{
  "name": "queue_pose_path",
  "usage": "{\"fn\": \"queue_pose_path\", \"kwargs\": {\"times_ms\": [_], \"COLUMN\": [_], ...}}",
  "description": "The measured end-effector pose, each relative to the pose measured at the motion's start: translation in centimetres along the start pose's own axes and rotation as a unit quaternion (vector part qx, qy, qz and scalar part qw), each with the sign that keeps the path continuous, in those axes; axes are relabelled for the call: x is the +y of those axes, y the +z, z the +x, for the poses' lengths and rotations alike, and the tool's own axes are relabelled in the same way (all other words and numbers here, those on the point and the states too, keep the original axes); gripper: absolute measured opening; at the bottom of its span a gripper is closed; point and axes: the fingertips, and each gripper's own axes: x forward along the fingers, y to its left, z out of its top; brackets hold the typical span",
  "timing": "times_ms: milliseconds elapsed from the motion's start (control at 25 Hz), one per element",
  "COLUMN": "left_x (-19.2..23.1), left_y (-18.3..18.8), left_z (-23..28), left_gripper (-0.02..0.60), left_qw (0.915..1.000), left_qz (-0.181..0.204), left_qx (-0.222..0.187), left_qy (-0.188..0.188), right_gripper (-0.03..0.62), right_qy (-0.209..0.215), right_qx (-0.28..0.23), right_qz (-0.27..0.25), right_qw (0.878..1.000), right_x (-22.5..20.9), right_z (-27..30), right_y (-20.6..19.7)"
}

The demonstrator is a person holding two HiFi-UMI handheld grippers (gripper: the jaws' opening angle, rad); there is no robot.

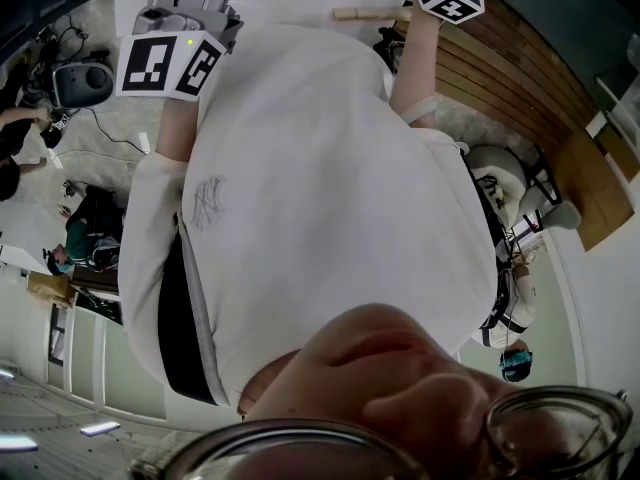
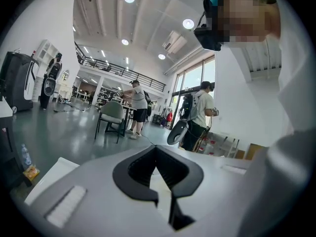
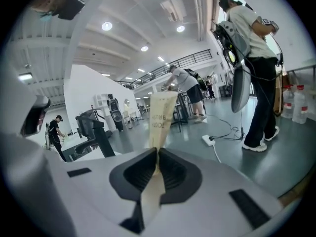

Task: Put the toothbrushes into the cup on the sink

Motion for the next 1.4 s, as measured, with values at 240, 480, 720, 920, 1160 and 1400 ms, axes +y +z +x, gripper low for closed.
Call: {"fn": "queue_pose_path", "kwargs": {"times_ms": [240,480,720,920,1160,1400], "left_x": [-0.2,-0.2,-0.6,-0.6,-0.8,-1.7], "left_y": [0.0,0.0,0.1,0.0,0.0,-0.2], "left_z": [-0.3,-0.1,0.1,0.0,-0.3,-0.5], "left_gripper": [0.002,0.002,0.002,0.002,0.002,0.002], "left_qw": [1.0000,1.0000,1.0000,1.0000,0.9999,0.9998], "left_qz": [0.000,-0.002,-0.003,-0.002,-0.003,-0.003], "left_qx": [-0.003,-0.002,-0.002,-0.003,-0.005,-0.009], "left_qy": [-0.001,-0.005,-0.008,-0.009,-0.011,-0.019], "right_gripper": [0.016,0.133,0.150,0.150,0.150,0.144], "right_qy": [0.004,0.004,0.006,0.005,0.002,-0.006], "right_qx": [0.008,0.017,0.021,0.018,0.012,0.002], "right_qz": [-0.008,0.003,0.005,0.002,-0.004,-0.013], "right_qw": [1.000,1.000,1.000,1.000,1.000,1.000], "right_x": [-0.1,-0.4,-0.4,-0.3,-0.1,-0.4], "right_z": [-0.5,-0.5,-0.5,-0.7,-1.3,-3.3], "right_y": [0.0,-0.1,-0.2,0.0,0.8,1.7]}}
